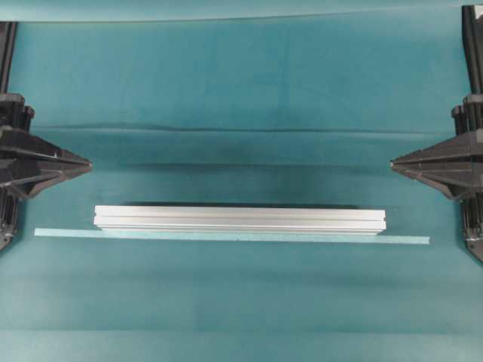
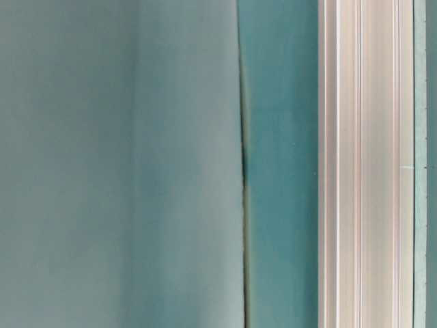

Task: Lift the metal rail with both hands.
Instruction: 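Move both grippers inward toward the two ends of the silver rail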

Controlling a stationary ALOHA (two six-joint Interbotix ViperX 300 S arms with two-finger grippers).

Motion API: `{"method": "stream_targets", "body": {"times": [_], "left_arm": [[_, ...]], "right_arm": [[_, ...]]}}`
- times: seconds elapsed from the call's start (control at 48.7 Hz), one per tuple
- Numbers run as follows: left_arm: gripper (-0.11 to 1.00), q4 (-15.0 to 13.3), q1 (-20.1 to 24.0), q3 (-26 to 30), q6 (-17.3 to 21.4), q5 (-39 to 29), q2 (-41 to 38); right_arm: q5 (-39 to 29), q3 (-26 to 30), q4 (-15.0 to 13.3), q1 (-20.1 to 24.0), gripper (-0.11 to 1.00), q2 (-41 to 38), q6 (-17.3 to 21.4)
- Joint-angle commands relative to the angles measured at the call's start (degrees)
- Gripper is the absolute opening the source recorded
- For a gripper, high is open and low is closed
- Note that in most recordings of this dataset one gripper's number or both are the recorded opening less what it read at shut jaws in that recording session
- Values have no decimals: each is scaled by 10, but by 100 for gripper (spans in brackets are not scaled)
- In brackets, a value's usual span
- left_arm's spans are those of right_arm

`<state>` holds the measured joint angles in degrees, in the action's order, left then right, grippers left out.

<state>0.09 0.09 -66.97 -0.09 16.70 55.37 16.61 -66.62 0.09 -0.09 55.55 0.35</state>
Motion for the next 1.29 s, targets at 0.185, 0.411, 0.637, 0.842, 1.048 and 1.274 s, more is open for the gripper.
{"method": "stream_targets", "body": {"times": [0.185, 0.411, 0.637, 0.842, 1.048, 1.274], "left_arm": [[-1, 5, 6, 45, -57, -54, -43], [-1, 8, 2, 94, -71, -194, -66], [-1, 10, 5, 161, -69, -359, -136], [-1, 11, 5, 220, -68, -445, -214], [-1, 11, 1, 279, -67, -511, -290], [-1, 11, -8, 333, -65, -592, -346]], "right_arm": [[-93, 20, 50, 9, 0, -30, 49], [-229, 64, 52, -4, 0, -62, 118], [-367, 134, 52, -4, 0, -140, 120], [-464, 198, 50, -4, 0, -222, 118], [-557, 272, 47, -5, 0, -324, 112], [-636, 330, 33, -6, 0, -403, 109]]}}
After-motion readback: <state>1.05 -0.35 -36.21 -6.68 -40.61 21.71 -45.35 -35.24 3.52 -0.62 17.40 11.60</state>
